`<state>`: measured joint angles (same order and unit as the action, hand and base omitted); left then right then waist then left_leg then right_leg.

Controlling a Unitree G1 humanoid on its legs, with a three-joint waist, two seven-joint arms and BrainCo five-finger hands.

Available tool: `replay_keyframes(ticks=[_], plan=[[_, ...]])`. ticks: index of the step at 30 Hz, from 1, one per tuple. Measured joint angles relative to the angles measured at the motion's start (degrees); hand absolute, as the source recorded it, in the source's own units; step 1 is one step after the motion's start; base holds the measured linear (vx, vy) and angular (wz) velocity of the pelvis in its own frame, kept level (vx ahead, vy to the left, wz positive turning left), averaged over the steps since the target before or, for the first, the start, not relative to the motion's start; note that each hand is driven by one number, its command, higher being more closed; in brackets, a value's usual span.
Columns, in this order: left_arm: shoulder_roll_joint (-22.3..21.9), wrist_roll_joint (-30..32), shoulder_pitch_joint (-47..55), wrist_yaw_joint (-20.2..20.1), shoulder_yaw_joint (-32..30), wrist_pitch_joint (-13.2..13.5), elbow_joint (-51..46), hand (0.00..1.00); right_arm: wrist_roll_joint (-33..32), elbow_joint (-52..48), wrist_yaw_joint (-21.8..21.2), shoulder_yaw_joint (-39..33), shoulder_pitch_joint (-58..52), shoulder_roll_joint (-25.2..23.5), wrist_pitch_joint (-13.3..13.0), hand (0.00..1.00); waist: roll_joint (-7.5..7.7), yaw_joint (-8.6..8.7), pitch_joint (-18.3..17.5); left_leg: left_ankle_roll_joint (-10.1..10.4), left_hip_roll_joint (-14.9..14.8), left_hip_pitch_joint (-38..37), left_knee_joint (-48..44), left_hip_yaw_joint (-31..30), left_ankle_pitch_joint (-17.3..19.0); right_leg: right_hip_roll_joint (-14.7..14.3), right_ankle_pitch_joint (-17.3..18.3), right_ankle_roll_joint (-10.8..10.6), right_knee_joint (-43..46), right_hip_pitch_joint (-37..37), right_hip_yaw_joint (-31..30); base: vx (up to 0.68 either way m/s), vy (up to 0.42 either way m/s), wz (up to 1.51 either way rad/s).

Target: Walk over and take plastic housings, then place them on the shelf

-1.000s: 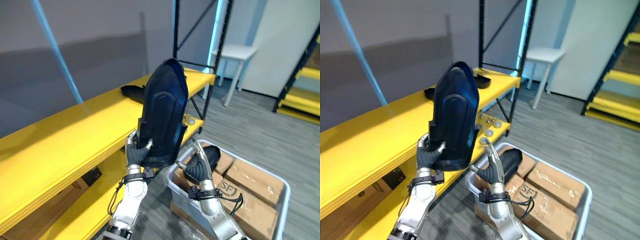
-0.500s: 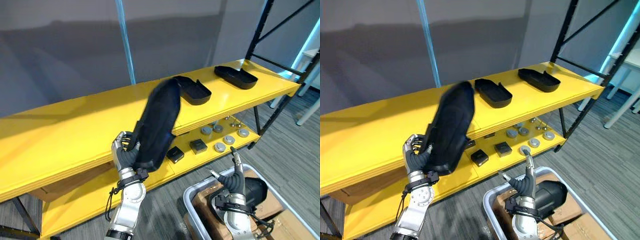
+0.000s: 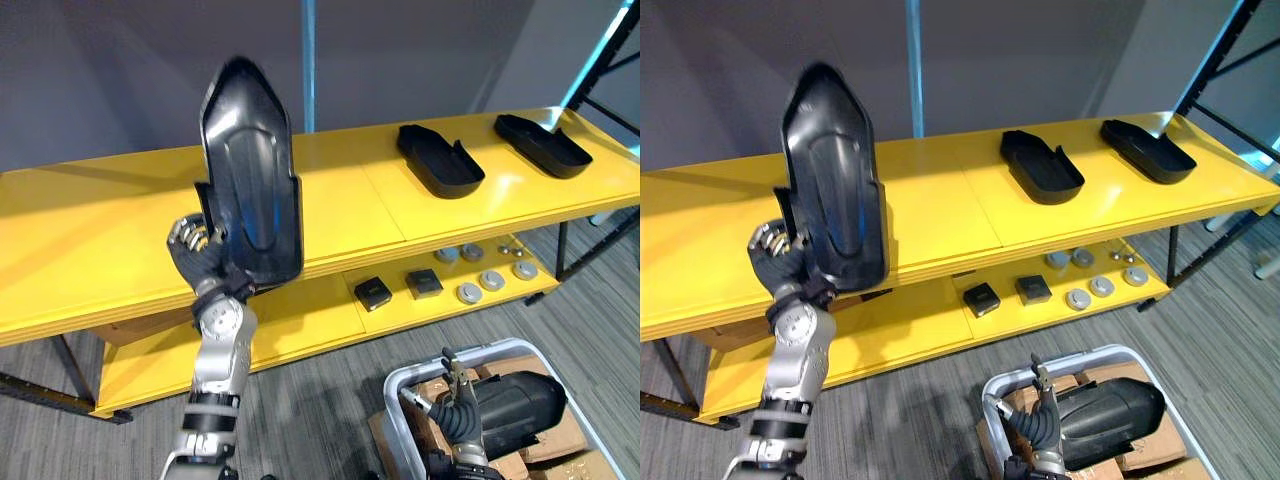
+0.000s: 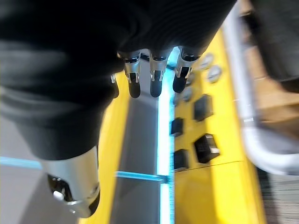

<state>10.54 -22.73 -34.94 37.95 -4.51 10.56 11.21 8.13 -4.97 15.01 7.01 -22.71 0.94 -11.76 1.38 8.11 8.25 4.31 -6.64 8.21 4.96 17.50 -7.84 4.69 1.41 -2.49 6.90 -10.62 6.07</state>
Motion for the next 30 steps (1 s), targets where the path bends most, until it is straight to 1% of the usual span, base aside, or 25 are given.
replay_keyframes(ticks=[1, 2, 3, 4, 5, 7, 11, 13, 15, 17, 18, 19, 21, 25, 27, 28, 30], plan=[[0.52, -1.72, -1.27, -0.31, 0.06, 0.32, 0.59, 1.0, 0.0, 0.42, -0.31, 0.05, -0.07, 0.04, 0.16, 0.0, 0.0, 0.22, 0.0, -0.07, 0.2, -0.05, -0.01, 0.27, -0.08, -0.03, -0.06, 0.05, -0.23, 0.0, -0.4, 0.06, 0.013, -0.18], [1.39, -4.71, -3.42, -1.0, 0.57, 1.47, 2.52, 1.0, 0.0, 1.51, -0.51, 0.56, -0.01, 0.44, 0.43, 0.0, 0.0, 0.38, 0.0, -0.13, 0.23, -0.17, -0.01, 0.55, -0.29, -0.05, -0.09, 0.07, -0.48, 0.03, -0.83, 0.05, 0.001, -0.13], [1.86, -6.22, -4.4, -1.24, 1.03, 1.9, 3.48, 1.0, 0.0, 1.88, -0.6, 1.01, -0.04, 0.74, 0.61, 0.0, 0.0, 0.46, 0.01, -0.14, 0.22, -0.17, -0.01, 0.59, -0.39, -0.07, -0.09, 0.08, -0.5, 0.03, -0.86, 0.03, -0.01, -0.09], [2.96, -9.2, -6.64, -1.91, 1.94, 2.22, 5.93, 1.0, 0.01, 2.41, -0.91, 1.72, -0.11, 1.25, 0.95, 0.0, 0.01, 0.56, 0.01, -0.13, 0.07, -0.15, -0.01, 0.56, -0.47, -0.25, -0.14, 0.16, -0.5, 0.03, -0.92, 0.0, 0.0, 0.0], [3.52, -10.36, -7.76, -2.18, 2.24, 2.26, 7.25, 1.0, 0.01, 2.46, -1.01, 2.07, -0.11, 1.46, 1.13, 0.0, 0.0, 0.6, 0.01, -0.08, -0.04, -0.15, -0.01, 0.56, -0.51, -0.35, -0.17, 0.21, -0.51, 0.04, -0.95, 0.0, 0.0, 0.0], [6.21, -14.52, -12.04, -2.7, 4.33, 2.3, 12.63, 1.0, 0.01, 2.45, -1.18, 2.73, -0.05, 1.59, 1.53, 0.0, 0.03, 0.65, 0.32, 0.14, -0.35, -0.1, -0.02, 0.4, -0.7, -0.65, -0.19, 0.29, -0.52, 0.03, -0.97, -0.01, -0.011, 0.02], [12.82, -20.03, -21.38, -4.57, 8.97, 1.93, 23.22, 1.0, 0.01, 2.55, -1.61, 5.06, 0.13, 2.43, 1.85, 0.0, 0.12, 0.76, 2.58, -0.13, -0.48, 1.03, -0.01, -0.06, -1.69, -0.85, -0.49, 0.76, -0.62, -0.85, -0.88, -0.07, -0.012, 0.03], [14.94, -21.18, -24.93, -4.73, 10.68, 1.24, 26.56, 1.0, 0.0, 3.54, -1.67, 6.48, 0.49, 3.09, 1.89, 0.0, 0.38, 0.73, 3.62, -0.18, -0.62, 1.69, -0.01, -0.24, -1.93, -1.0, -0.64, 0.93, -0.39, -1.57, -0.8, -0.09, 0.002, 0.03], [16.18, -21.18, -27.62, -4.88, 10.69, 0.1, 29.03, 1.0, 0.0, 4.4, -1.81, 7.4, 0.78, 3.16, 2.21, 0.0, 0.84, 0.65, 4.88, -0.19, -0.75, 1.8, 0.0, -0.31, -1.98, -1.15, -0.84, 1.03, -0.33, -1.71, -0.79, -0.11, 0.011, 0.02], [17.72, -21.0, -28.94, -5.01, 10.89, -0.92, 31.51, 1.0, -0.01, 4.65, -1.99, 8.22, 0.79, 3.17, 2.21, 0.0, 0.94, 0.75, 5.32, -0.19, -0.76, 2.45, 0.0, -0.37, -1.98, -1.15, -0.91, 1.0, 0.04, -2.55, -0.83, -0.09, 0.018, 0.0], [18.56, -20.88, -30.01, -5.01, 11.3, -1.97, 33.1, 1.0, -0.01, 5.06, -2.01, 8.9, 1.04, 3.18, 2.21, 0.0, 1.15, 0.72, 5.8, -0.21, -0.76, 2.85, 0.0, -0.41, -2.01, -1.13, -0.95, 0.95, 0.45, -3.19, -0.84, -0.11, 0.039, 0.11], [19.89, -18.07, -31.44, -4.46, 11.74, -5.8, 37.44, 1.0, -0.01, 6.27, -2.04, 10.42, 2.68, 3.15, 2.27, 0.0, 2.23, 0.63, 7.61, -0.4, -0.61, 3.97, -0.01, -1.24, -2.6, -1.01, -0.99, 0.95, 0.85, -4.05, -0.4, -0.11, 0.043, 0.13], [20.37, -17.55, -32.22, -4.42, 11.74, -6.88, 37.79, 1.0, -0.01, 6.27, -2.04, 10.53, 2.93, 3.14, 2.27, 0.0, 2.37, 0.55, 8.35, -0.41, -0.61, 4.58, -0.01, -1.54, -2.93, -1.0, -0.98, 0.95, 1.2, -4.76, -0.29, -0.06, 0.031, 0.08], [20.69, -17.48, -33.36, -4.5, 11.89, -6.96, 39.64, 1.0, -0.01, 6.27, -1.97, 11.24, 3.08, 3.17, 2.27, 0.0, 2.48, 0.6, 9.28, -0.45, -0.64, 4.68, -0.01, -1.61, -3.41, -1.04, -0.97, 0.97, 1.51, -5.04, -0.43, -0.02, 0.006, 0.0], [20.71, -17.53, -33.63, -4.58, 12.81, -7.64, 40.0, 1.0, -0.01, 6.27, -1.86, 11.48, 3.18, 3.19, 2.27, 0.0, 2.46, 0.61, 9.85, -0.44, -0.72, 4.78, 0.0, -1.66, -3.44, -1.11, -0.96, 0.98, 1.67, -5.21, -0.41, -0.04, 0.009, 0.0], [20.7, -17.53, -33.63, -4.8, 12.89, -8.04, 40.07, 0.0, -0.01, 6.27, -1.72, 11.61, 3.24, 3.23, 2.27, 0.0, 2.46, 0.67, 9.89, -0.44, -0.76, 5.1, 0.0, -1.69, -3.44, -1.14, -0.96, 0.98, 1.72, -5.53, -0.4, -0.04, 0.017, 0.01], [20.72, -17.57, -35.52, -5.42, 12.86, -8.11, 41.31, 0.0, -0.01, 6.27, -1.56, 11.74, 3.6, 3.23, 2.27, 0.0, 2.49, 0.68, 10.25, -0.44, -0.81, 5.76, 0.01, -1.8, -3.44, -1.16, -0.97, 0.97, 2.09, -6.26, -0.36, -0.04, 0.026, 0.01]])
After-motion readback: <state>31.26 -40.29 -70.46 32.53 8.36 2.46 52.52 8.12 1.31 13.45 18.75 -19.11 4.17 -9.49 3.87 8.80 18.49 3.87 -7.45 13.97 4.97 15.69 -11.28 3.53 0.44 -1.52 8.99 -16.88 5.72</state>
